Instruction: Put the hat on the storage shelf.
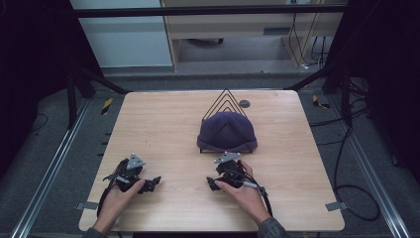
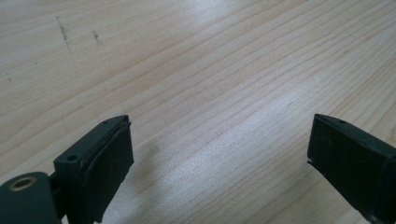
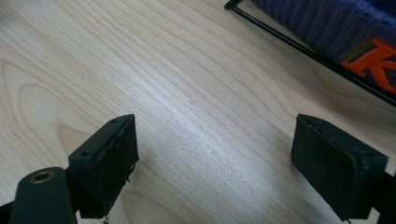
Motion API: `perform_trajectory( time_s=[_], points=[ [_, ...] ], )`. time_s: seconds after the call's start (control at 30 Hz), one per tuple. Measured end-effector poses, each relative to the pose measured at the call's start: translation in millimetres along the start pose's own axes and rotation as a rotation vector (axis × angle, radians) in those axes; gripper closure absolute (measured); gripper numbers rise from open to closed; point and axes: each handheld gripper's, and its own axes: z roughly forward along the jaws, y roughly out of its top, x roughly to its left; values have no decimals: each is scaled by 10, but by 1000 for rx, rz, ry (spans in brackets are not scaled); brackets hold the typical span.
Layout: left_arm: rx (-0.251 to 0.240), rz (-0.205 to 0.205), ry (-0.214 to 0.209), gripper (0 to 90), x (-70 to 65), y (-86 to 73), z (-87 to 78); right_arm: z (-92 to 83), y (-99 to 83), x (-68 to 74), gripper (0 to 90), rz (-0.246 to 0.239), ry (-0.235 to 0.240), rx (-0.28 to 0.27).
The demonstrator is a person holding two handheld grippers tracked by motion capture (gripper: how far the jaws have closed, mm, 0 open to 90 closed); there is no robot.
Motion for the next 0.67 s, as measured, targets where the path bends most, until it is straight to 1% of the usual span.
perform_trajectory(
  time_s=[0.07,0.1,0.2,0.27,0.33,0.47,0.6,0.67],
  points=[
    [1,-8,1,60,15,-29,34,28,-5,8,144,-11,-11,6],
    [1,-16,0,60,19,-44,49,42,-12,18,136,-23,-23,-1],
    [-13,-20,10,57,35,-67,72,65,-38,28,119,-29,-17,-35],
    [-23,-29,13,56,40,-71,80,74,-89,20,106,-42,-4,-78],
    [-32,-26,25,52,30,-80,95,69,-92,18,107,-42,0,-77],
    [-31,-27,30,38,35,-79,98,65,-96,29,108,-33,-7,-75],
    [-30,-29,33,35,33,-82,96,66,-100,38,109,-26,-18,-79],
    [-29,-30,34,35,31,-83,94,67,-99,52,109,-16,-32,-80]
  ],
)
